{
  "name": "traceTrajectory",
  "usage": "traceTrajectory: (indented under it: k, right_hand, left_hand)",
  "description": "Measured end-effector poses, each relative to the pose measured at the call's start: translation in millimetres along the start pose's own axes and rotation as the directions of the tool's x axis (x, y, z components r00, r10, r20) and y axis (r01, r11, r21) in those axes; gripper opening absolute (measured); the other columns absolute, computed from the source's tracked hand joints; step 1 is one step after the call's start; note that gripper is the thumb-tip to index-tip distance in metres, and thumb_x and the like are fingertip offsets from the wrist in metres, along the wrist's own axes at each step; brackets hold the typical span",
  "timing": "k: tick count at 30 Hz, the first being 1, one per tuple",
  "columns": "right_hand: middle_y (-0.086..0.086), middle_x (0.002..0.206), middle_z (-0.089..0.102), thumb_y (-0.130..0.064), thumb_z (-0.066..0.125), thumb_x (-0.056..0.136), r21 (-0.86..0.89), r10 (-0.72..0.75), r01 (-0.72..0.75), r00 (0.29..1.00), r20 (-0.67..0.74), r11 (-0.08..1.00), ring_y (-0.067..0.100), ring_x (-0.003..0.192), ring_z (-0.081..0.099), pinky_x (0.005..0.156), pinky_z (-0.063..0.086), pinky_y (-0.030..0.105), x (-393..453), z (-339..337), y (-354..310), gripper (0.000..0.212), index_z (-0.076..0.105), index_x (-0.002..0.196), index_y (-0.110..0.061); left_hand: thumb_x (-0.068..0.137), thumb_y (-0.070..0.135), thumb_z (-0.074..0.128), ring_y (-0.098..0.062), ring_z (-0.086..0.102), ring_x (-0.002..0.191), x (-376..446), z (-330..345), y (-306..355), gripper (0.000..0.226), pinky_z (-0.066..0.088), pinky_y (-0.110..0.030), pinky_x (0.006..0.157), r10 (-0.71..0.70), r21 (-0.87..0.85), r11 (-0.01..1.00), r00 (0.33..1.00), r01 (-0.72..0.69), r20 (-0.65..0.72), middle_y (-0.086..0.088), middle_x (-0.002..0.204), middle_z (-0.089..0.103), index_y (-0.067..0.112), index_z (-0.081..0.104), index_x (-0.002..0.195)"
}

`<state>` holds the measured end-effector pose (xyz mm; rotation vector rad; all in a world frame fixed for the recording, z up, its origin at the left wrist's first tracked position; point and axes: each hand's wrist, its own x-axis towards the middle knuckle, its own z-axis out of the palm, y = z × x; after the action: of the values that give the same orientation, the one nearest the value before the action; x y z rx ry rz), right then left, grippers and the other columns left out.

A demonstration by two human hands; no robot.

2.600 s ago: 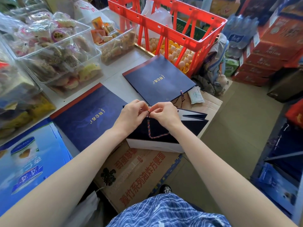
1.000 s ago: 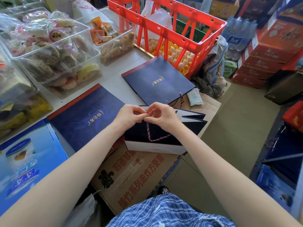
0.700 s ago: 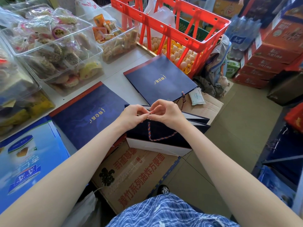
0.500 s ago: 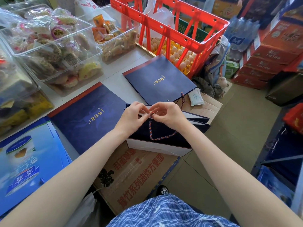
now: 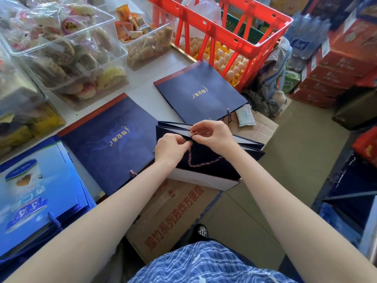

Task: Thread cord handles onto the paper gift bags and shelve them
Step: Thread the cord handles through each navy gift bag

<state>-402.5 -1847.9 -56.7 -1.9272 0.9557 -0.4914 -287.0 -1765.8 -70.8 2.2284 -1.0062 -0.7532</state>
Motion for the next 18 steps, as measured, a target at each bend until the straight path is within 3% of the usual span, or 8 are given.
traceTrajectory:
  k: [5,8,10,12,16,18]
  right_hand:
    - [0.006,0.087,0.072,0.002,0.067,0.077,-0.079,-0.008,0.008,1.000,-0.002,0.997,0.014,0.078,0.065,0.081,0.052,0.021,3,0,3,0.016,0.072,0.089,-0.007]
    - [0.002,0.086,0.070,0.001,0.066,0.079,-0.100,-0.024,0.029,0.998,0.053,0.995,0.013,0.079,0.064,0.080,0.050,0.015,4,-2,3,0.015,0.072,0.091,-0.006]
    - [0.000,0.084,0.068,0.001,0.066,0.080,-0.121,-0.035,0.044,0.996,0.079,0.992,0.010,0.077,0.062,0.076,0.049,0.011,5,-2,4,0.015,0.072,0.091,-0.007]
    - [0.000,0.082,0.067,0.002,0.066,0.079,-0.138,-0.049,0.061,0.995,0.091,0.989,0.010,0.075,0.061,0.074,0.048,0.013,5,-1,5,0.016,0.072,0.091,-0.007]
    - [0.004,0.087,0.069,0.003,0.067,0.079,-0.121,-0.058,0.073,0.991,0.119,0.990,0.011,0.076,0.062,0.076,0.049,0.013,5,-4,6,0.016,0.071,0.091,-0.006]
    - [0.006,0.091,0.071,-0.002,0.068,0.080,-0.088,-0.056,0.057,0.998,0.018,0.994,0.014,0.082,0.063,0.080,0.051,0.018,3,-9,9,0.013,0.071,0.091,-0.009]
  left_hand:
    - [0.084,0.023,0.064,-0.013,0.051,0.072,-1,-5,3,0.018,0.036,-0.026,0.061,-0.003,-0.242,0.969,0.990,0.038,0.142,0.001,0.066,0.059,0.016,0.066,0.068]
    - [0.080,0.023,0.068,-0.011,0.050,0.069,0,-12,-4,0.023,0.037,-0.025,0.066,-0.039,-0.354,0.928,0.977,0.113,0.210,0.002,0.065,0.057,0.018,0.063,0.058]
    - [0.073,0.022,0.071,-0.014,0.054,0.076,0,-15,-8,0.023,0.044,-0.027,0.078,-0.046,-0.472,0.864,0.960,0.176,0.275,-0.003,0.070,0.058,0.015,0.060,0.055]
    - [0.079,0.010,0.067,-0.017,0.058,0.085,0,-17,-9,0.025,0.047,-0.027,0.092,-0.028,-0.586,0.775,0.939,0.237,0.344,-0.008,0.080,0.059,0.008,0.055,0.058]
    - [0.086,-0.001,0.058,-0.014,0.063,0.089,-1,-21,-15,0.032,0.045,-0.026,0.096,-0.001,-0.657,0.699,0.918,0.284,0.395,-0.006,0.087,0.065,0.007,0.053,0.056]
    - [0.086,0.000,0.058,-0.016,0.062,0.093,0,-23,-19,0.035,0.044,-0.028,0.098,0.011,-0.654,0.702,0.914,0.282,0.406,-0.006,0.085,0.066,0.010,0.051,0.053]
